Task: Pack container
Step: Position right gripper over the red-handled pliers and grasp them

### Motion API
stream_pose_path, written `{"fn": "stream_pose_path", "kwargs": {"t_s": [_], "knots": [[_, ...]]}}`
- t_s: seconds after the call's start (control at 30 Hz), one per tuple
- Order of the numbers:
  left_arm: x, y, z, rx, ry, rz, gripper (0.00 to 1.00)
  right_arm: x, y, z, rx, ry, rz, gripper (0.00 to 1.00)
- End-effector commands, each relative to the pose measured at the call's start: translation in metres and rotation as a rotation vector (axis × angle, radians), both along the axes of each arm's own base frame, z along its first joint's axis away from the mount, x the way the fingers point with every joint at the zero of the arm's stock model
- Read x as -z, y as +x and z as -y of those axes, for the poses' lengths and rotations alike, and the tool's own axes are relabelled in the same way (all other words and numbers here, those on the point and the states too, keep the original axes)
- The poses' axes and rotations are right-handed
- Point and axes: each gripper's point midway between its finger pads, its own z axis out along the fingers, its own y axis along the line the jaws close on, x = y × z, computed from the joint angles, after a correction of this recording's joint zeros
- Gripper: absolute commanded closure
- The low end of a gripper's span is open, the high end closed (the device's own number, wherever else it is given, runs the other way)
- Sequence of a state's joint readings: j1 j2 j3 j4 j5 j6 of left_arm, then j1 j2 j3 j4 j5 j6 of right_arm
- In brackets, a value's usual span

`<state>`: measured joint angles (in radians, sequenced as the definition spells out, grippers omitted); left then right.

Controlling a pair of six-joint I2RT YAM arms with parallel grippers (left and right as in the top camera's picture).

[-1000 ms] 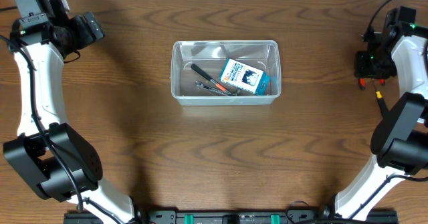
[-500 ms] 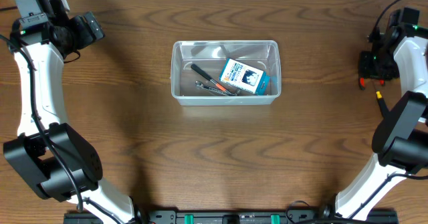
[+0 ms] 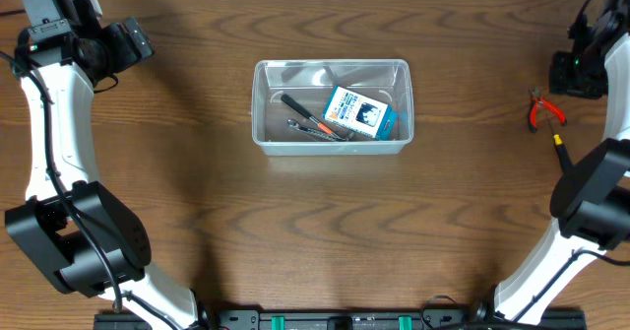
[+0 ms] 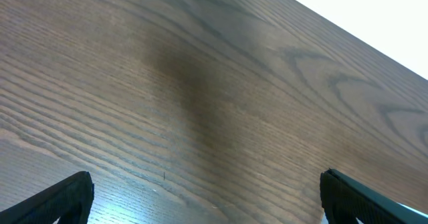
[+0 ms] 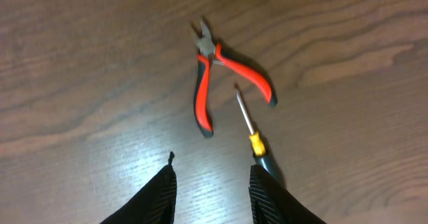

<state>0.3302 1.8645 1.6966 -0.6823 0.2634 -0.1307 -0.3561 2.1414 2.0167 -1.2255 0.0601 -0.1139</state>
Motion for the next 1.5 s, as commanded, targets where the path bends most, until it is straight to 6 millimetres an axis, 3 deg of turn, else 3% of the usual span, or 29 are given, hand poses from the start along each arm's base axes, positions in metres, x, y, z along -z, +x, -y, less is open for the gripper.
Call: {"fn": "stream_pose_path", "kwargs": {"t_s": [0.0,0.47,0.87,1.2,1.47], "knots": [[-0.014,0.001,0.001,0.002,0.000,0.030,0.02,0.027,0.000,0.004,0.025,0.036,-0.055,0.64],[-0.014,0.001,0.001,0.002,0.000,0.030,0.02,0.095,-0.006,0.001,0.015,0.087,-0.197,0.65],[-0.014,0.001,0.001,0.002,0.000,0.030,0.02,0.100,-0.001,0.004,0.012,0.079,-0.178,0.65],[-0.014,0.001,0.001,0.002,0.000,0.030,0.02,0.126,-0.008,0.004,0.018,0.098,-0.235,0.65],[-0.014,0.001,0.001,0.002,0.000,0.030,0.02,0.131,-0.007,0.005,0.018,0.098,-0.234,0.64]]}}
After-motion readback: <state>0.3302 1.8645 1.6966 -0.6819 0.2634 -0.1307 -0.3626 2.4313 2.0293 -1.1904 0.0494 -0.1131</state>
